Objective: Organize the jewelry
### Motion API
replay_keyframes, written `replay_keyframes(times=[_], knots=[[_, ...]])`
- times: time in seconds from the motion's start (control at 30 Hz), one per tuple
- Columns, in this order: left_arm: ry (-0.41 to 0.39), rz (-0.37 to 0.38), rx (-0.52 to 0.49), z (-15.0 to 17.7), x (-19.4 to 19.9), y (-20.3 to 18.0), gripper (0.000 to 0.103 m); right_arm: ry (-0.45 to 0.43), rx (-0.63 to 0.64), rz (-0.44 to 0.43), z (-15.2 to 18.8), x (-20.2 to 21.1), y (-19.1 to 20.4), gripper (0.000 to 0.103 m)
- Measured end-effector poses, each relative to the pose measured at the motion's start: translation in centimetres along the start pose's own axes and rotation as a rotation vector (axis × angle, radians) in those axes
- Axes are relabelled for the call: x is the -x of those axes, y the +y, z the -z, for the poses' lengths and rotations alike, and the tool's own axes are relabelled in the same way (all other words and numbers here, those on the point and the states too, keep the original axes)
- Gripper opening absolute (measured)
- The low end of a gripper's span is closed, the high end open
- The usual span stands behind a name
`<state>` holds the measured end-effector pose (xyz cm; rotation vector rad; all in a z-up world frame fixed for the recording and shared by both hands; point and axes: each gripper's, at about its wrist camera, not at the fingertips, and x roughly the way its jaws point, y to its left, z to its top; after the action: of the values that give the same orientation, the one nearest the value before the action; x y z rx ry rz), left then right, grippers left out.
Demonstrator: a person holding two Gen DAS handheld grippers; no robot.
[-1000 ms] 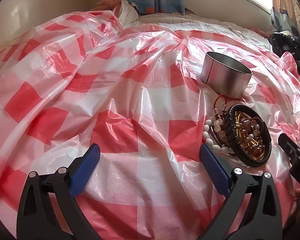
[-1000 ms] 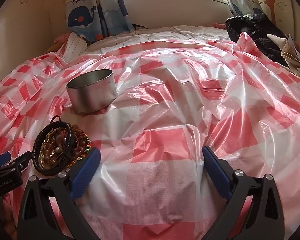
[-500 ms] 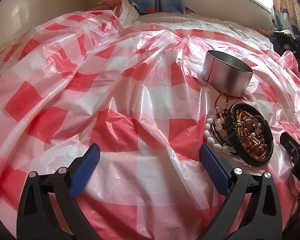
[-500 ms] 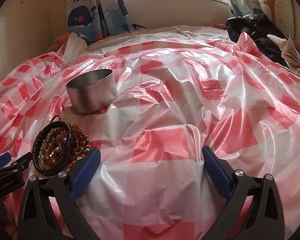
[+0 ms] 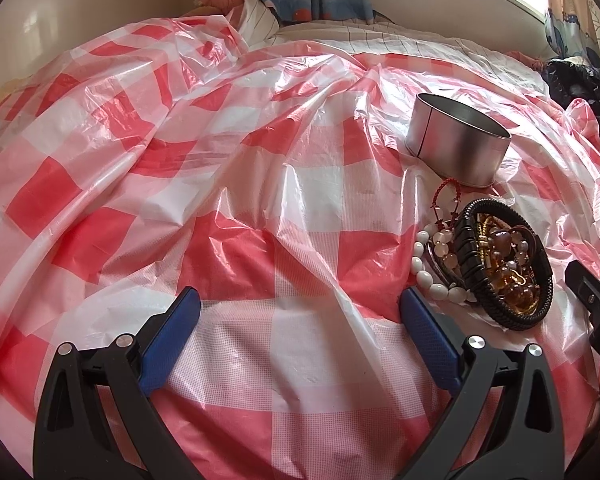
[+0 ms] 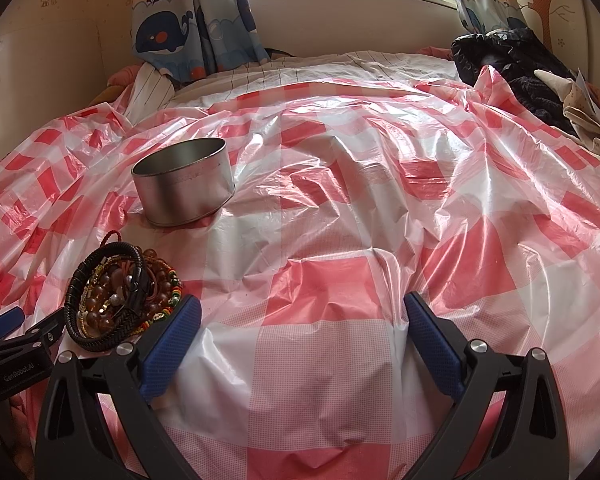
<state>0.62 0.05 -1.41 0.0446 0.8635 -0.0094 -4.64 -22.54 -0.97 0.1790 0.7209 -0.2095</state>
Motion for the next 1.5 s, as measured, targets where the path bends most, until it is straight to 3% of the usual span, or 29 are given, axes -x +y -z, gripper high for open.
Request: replay_keyframes(times=[0.83, 1.0, 1.1, 1.17, 1.33, 1.37, 1.43, 1.5], knots=[[-0.013, -0.002, 0.005, 0.1, 0.1, 0.1, 0.096, -0.001, 0.002, 0.0, 0.1, -0.1, -0.2, 0.096], [-0.013, -0.001, 0.006, 0.1, 0.1, 0.1, 0.096, -0.039, 0.018, -0.009, 0.0, 0.7, 0.2, 0.096], [-0.013, -0.002, 0.005, 0.2, 0.1, 0.0, 0.096, -0.066, 0.059, -0.037, -0.3, 1.1, 0.8, 0.096], [-0.014, -0.003, 0.005, 0.2, 0.1, 0.0, 0.096, -0.071, 0.102, -0.122, -0.9, 1.3, 1.8, 0.096], [-0.014, -0.003, 0.005, 0.2, 0.1, 0.0, 0.096, -0.049, 0.195, -0.205, -2.0, 1.0, 4.3, 0.094], [-0.014, -0.004, 0.005, 0.2, 0.1, 0.0, 0.096, -0.038, 0.198, -0.225, -2.3, 0.7, 4.5, 0.092], [-0.015, -0.004, 0.005, 0.2, 0.1, 0.0, 0.096, 0.001, 0.182, -0.273, -3.3, -0.1, 4.7, 0.075], [-0.015, -0.004, 0.005, 0.2, 0.1, 0.0, 0.096, 0.023, 0.194, -0.291, -4.2, -0.6, 5.2, 0.07]])
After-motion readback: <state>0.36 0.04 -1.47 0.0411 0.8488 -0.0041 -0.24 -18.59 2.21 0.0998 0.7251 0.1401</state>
